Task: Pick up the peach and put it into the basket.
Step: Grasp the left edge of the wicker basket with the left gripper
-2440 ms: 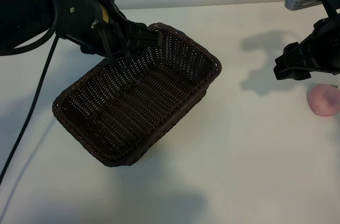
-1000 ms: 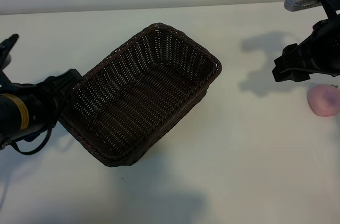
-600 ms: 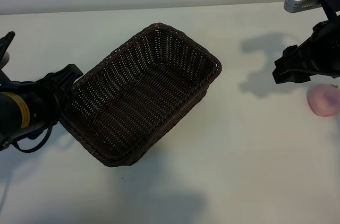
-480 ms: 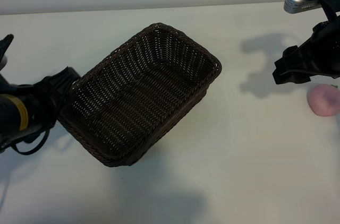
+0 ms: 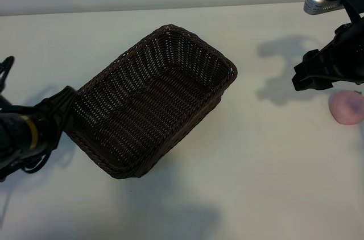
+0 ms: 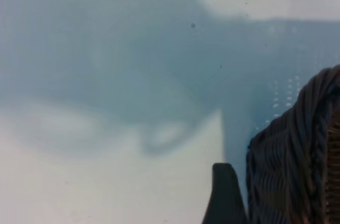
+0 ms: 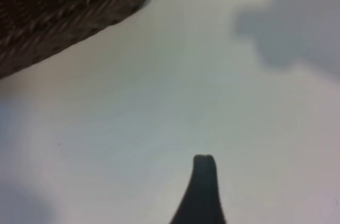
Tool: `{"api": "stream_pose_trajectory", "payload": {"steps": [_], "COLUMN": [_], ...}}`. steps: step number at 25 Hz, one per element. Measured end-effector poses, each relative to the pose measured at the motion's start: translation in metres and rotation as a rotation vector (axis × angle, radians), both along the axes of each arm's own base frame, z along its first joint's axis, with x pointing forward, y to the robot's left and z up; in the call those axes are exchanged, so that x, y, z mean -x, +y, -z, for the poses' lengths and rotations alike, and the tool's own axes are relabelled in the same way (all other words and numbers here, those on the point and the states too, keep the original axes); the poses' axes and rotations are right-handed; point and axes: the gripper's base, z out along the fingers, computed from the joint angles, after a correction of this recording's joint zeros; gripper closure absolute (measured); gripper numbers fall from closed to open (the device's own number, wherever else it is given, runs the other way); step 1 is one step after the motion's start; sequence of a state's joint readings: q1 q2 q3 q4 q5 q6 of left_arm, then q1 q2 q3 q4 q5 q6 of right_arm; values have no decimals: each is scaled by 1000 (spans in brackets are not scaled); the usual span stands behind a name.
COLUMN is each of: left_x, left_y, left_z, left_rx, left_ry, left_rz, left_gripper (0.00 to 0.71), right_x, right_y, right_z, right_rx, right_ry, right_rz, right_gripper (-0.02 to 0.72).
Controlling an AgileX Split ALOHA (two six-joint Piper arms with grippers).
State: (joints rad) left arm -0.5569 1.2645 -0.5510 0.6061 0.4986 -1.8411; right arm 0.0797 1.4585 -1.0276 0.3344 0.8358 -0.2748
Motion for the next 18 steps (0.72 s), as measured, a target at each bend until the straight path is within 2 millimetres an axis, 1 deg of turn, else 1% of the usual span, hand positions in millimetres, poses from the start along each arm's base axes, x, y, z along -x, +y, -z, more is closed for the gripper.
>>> {"api": "stream_pose_trajectory", "payload": {"steps": [6,10,13,18], "left_x": [-10,-17,-19,-21], "left_y": [-11,-19,-23,-25], "left_z": [20,31,38,44], "left_rx": [22,72,95,95], "left_ry": [33,30,41,58], "left_rz": [23,42,43,42], "left_gripper": [189,190,190,190], "right_x": [0,0,1,2], "right_y": [0,0,0,0], "right_z": [0,0,1,1], "right_rx": [0,0,0,0], "right_ry": [2,5,15,19], "right_rz": [-1,-2,-5,-8], "right_gripper": [108,108,108,108]}}
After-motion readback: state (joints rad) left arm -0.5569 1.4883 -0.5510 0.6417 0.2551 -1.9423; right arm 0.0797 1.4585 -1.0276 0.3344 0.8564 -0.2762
